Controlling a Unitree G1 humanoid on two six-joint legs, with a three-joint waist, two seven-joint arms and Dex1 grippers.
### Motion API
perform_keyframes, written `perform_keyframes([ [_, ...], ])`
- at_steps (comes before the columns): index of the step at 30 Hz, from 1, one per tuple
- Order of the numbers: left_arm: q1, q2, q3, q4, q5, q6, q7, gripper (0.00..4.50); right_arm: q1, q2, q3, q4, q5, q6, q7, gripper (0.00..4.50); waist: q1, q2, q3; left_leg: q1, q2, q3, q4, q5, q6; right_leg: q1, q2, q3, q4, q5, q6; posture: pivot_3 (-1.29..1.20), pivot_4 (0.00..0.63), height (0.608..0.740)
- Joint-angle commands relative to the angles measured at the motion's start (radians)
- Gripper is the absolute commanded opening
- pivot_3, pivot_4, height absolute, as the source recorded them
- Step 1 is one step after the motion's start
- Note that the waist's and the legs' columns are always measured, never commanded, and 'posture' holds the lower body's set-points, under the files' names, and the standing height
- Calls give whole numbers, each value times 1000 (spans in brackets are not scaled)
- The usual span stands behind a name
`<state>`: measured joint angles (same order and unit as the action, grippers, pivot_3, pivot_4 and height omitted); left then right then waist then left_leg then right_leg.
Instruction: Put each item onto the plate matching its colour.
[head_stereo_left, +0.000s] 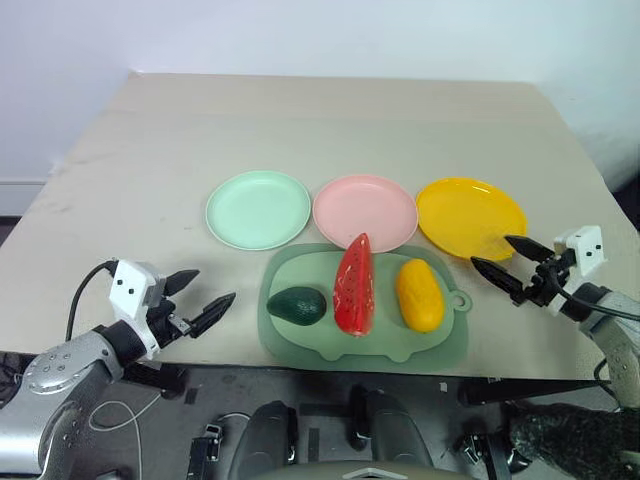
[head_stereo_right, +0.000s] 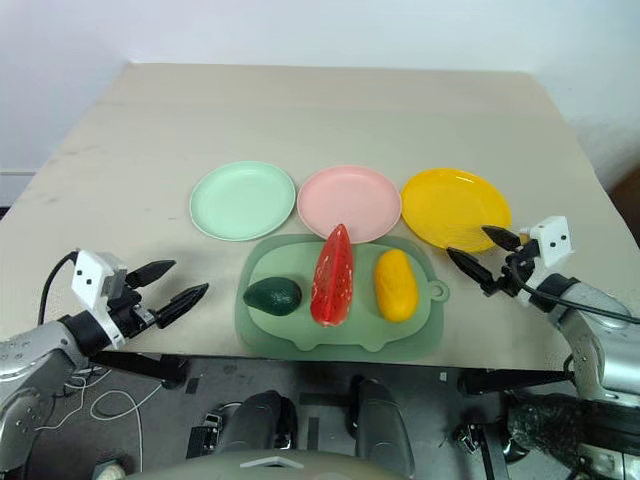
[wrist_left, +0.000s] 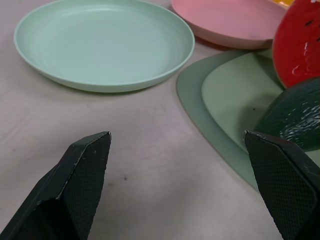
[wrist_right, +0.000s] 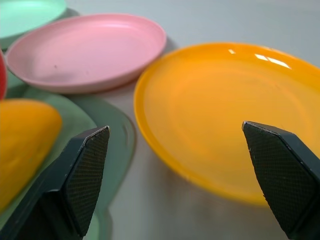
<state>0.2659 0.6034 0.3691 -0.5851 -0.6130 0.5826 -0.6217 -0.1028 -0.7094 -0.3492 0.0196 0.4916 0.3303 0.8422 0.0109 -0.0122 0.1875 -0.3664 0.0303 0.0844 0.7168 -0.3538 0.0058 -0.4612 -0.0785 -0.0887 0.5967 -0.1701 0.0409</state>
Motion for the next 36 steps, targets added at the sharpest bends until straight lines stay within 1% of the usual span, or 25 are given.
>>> perform_keyframes([
  [1, 28, -13, 22, -60, -15, 2, 30, 4446, -48, -13, 13, 26, -13, -13, 13, 4500, 1, 0, 0, 0, 0, 0, 0, 0, 0, 0, 0, 0, 0, 0, 0, 0, 150, 740],
  [7, 62, -32, 42, -93, -40, -6, 59, 4446, -57, -7, 22, 27, -19, -17, 16, 4500, 3, 0, 0, -1, 0, 0, 0, 0, 0, 0, 0, 0, -1, 0, 0, 0, 150, 740],
  [14, 19, 15, 39, -32, -38, -17, 17, 4446, 1, -20, -31, -58, 11, 34, -12, 4500, 3, 0, 0, 0, 0, 0, 0, 0, 0, 0, 0, 0, 0, 0, 0, 0, 150, 740],
  [21, -62, 76, 25, 53, -36, -22, -51, 4446, 97, -22, -101, -194, 66, 136, -65, 4500, 2, 0, 0, -1, 0, 0, 0, 0, 0, 0, 0, 0, 0, 0, 0, 0, 150, 740],
  [25, -125, 83, -19, 102, -24, -17, -73, 4446, 140, -32, -172, -303, 159, 253, -101, 4500, 2, 1, 0, -1, 0, 0, 0, 0, 0, 0, 0, 0, 0, 0, 0, 0, 150, 740],
  [28, -169, 86, -46, 142, -20, -22, -98, 4446, 158, -45, -211, -449, 250, 375, -164, 4500, 3, 1, 0, -1, 0, 0, 0, 0, 0, 0, 0, 0, 0, 0, 0, 0, 150, 740],
  [31, -199, 84, -82, 170, 1, -32, -116, 4446, 183, -69, -217, -597, 332, 514, -246, 4500, 2, 1, -1, -1, 0, -1, 0, 0, 0, 0, 0, 0, 0, 0, 0, 0, 150, 740],
  [34, -223, 79, -96, 182, 4, -32, -121, 4446, 130, -38, -201, -718, 497, 677, -463, 4500, 1, 0, 0, -1, 1, -1, 0, 0, 0, -1, 0, 0, 0, 0, 0, 0, 150, 740],
  [36, -228, 76, -98, 189, 6, -36, -121, 4446, 126, -59, -178, -771, 578, 782, -564, 4500, 2, 0, 0, -2, 1, -1, 0, 0, 0, -1, 0, 0, -1, 0, 0, 0, 150, 740],
])
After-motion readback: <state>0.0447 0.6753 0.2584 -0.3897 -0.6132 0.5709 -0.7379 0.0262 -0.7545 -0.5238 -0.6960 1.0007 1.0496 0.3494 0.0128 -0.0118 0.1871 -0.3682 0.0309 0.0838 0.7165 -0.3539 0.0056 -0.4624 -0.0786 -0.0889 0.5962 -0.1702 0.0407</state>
